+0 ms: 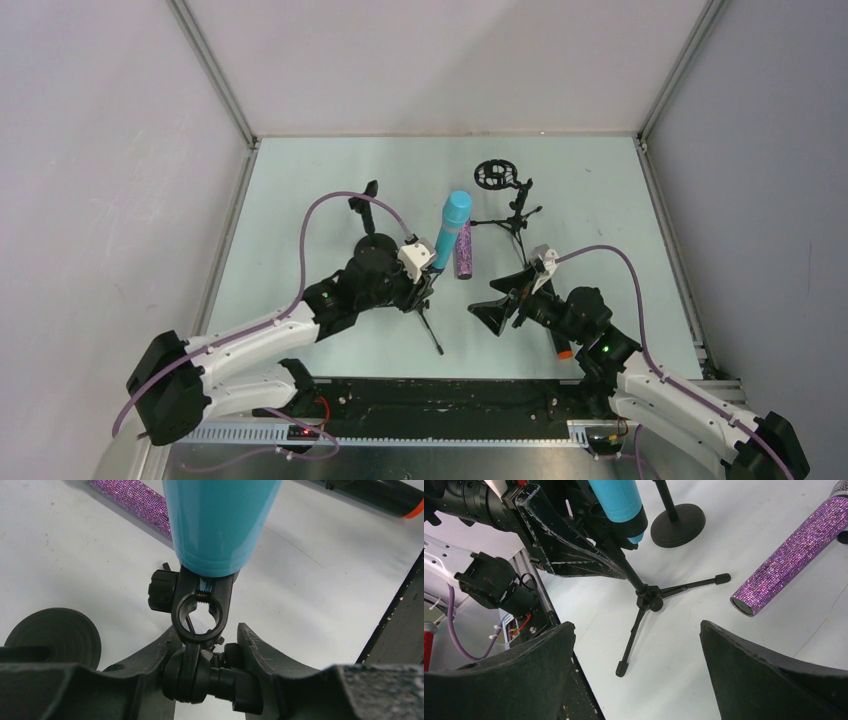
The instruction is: Attach the microphones to the stand
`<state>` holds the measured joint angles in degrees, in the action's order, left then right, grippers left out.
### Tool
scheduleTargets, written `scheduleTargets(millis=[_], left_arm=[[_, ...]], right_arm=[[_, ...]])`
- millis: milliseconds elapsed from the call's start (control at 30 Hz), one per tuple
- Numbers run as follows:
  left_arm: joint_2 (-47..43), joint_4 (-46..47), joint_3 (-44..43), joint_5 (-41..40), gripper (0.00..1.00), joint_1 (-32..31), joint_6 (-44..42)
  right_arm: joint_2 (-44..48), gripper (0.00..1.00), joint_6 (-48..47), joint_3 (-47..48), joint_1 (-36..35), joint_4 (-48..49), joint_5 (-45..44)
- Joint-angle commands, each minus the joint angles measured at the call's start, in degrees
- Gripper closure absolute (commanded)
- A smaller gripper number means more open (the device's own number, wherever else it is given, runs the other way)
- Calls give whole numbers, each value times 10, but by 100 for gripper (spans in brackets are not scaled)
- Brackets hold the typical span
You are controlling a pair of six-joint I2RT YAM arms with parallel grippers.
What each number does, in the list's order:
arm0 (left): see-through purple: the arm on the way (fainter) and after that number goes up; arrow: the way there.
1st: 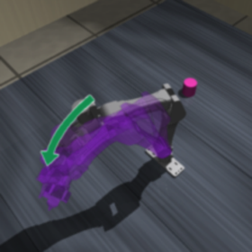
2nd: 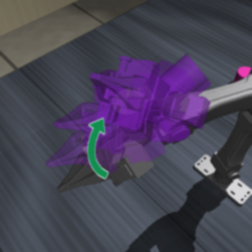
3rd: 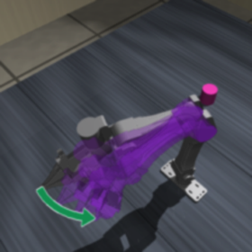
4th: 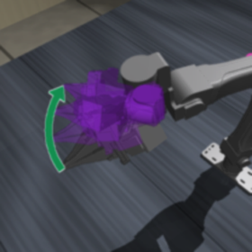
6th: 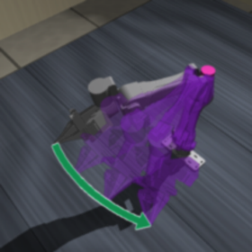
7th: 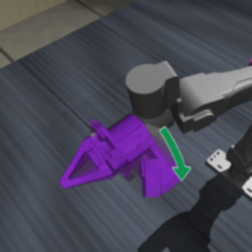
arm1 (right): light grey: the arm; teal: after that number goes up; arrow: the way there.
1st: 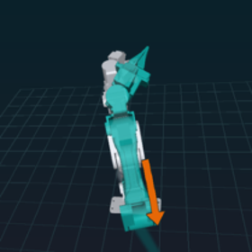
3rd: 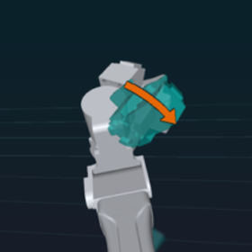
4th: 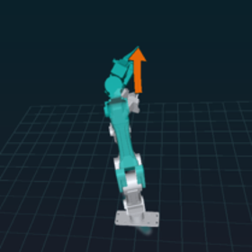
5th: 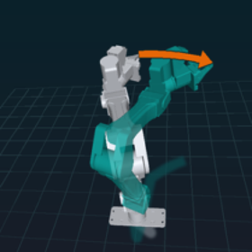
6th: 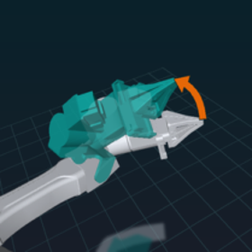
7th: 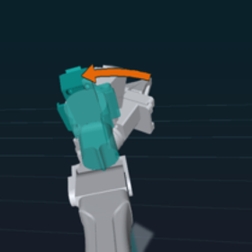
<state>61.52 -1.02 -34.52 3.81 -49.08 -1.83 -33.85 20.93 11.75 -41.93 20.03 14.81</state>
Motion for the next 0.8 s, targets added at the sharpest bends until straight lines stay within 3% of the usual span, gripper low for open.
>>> scheduleTargets(millis=[0, 500, 767], left_arm=[[0, 23, -19, -14, 100, 4, -14], [-113, 14, -16, -64, 100, 4, 14], [-208, -35, -25, -101, 100, 4, 32]], right_arm=[[-3, 0, -6, 6, -3, 25, -8], [-7, 1, 2, 5, -3, 31, -5], [-11, 0, 5, 7, -3, 30, -4]])
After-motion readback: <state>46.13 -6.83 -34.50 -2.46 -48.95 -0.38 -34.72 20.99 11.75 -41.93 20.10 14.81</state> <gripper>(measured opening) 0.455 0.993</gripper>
